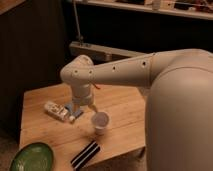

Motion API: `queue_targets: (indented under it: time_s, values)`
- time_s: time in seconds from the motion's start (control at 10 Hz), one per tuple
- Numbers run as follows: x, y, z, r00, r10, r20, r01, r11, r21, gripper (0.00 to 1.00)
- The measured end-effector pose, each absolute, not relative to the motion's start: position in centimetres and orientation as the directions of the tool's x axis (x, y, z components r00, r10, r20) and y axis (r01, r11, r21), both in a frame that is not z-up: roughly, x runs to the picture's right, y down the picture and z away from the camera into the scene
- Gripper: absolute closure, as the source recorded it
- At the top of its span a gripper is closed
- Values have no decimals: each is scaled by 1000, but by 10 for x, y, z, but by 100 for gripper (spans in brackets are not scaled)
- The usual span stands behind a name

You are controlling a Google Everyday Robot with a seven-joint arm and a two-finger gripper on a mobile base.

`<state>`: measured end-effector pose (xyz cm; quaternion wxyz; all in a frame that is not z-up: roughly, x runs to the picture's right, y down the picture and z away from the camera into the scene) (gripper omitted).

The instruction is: Pick up the ceramic cup

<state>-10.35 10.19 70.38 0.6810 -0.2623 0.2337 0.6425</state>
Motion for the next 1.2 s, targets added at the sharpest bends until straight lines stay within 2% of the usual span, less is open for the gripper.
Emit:
queue_targets:
  time_s: [0.9, 1.2]
  values:
    - [-101, 101, 703, 58, 766, -640, -997, 10, -79, 35]
    - [-62, 96, 692, 40, 807, -590, -994, -28, -105, 35]
